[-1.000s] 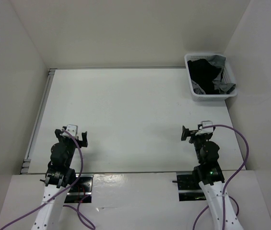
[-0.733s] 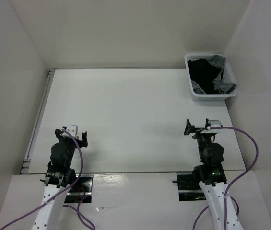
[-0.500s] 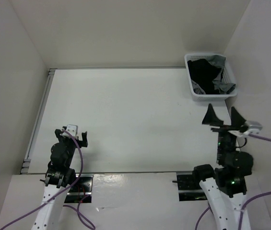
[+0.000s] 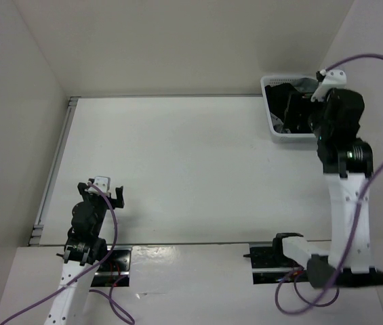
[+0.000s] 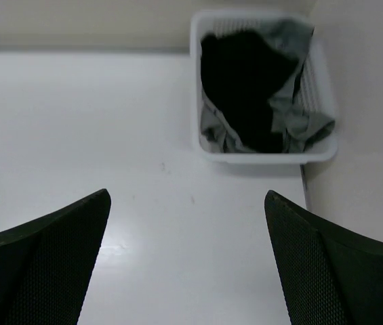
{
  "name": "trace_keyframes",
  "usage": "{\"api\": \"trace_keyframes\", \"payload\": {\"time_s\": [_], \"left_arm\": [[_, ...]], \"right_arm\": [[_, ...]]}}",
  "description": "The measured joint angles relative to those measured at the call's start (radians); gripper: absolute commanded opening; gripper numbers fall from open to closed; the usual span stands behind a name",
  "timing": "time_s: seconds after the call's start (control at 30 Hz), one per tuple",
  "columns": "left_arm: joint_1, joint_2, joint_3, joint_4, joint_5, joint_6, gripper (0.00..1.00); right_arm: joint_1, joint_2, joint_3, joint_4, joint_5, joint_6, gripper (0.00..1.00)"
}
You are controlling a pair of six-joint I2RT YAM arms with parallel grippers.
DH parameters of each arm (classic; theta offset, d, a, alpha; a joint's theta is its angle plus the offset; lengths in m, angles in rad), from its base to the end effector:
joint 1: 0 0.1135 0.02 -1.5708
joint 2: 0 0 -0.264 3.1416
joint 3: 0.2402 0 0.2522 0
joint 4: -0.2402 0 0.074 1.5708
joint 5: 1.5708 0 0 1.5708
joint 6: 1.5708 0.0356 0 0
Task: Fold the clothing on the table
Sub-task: Grab the skirt from the pile
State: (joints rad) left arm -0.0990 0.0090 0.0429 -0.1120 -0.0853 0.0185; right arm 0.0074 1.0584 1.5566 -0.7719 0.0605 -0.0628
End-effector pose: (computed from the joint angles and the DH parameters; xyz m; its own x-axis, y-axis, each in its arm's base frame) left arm 0.1077 -0.0077 0.1756 -0.0774 0.0262 -0.9967 0.0154 0.9996 0.0251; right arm 0.1826 -0.0008 0.4837 -0.2729 -0.0647 -0.9599 0.0338 0.9965 -0.0767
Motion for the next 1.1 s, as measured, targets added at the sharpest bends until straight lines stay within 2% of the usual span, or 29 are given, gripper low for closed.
{"api": "trace_keyframes", "payload": {"time_s": [0.13, 0.23, 0.53, 0.8, 1.1], "left_arm": [[0.0, 0.0, 0.0, 0.0, 0.0, 0.0, 1.0], [0.0, 0.0, 0.0, 0.0, 0.0, 0.0, 1.0], [0.0, 0.0, 0.0, 0.0, 0.0, 0.0, 1.0], [0.0, 0.0, 0.0, 0.0, 0.0, 0.0, 1.0], [0.0, 0.0, 0.0, 0.0, 0.0, 0.0, 1.0]], "right_arm": [[-0.178, 0.23, 0.057, -0.103, -0.128, -0.051, 0.98], [-0.23, 0.343, 0.053, -0.134, -0.158, -0.069, 0.98], [-0.239, 0.556, 0.043, -0.009, -0.243, -0.07, 0.98], [-0.299, 0.867, 0.163, 0.099, -0.282, -0.065, 0.93], [-0.307, 1.038, 0.262, 0.165, -0.302, -0.063, 0.88]]}}
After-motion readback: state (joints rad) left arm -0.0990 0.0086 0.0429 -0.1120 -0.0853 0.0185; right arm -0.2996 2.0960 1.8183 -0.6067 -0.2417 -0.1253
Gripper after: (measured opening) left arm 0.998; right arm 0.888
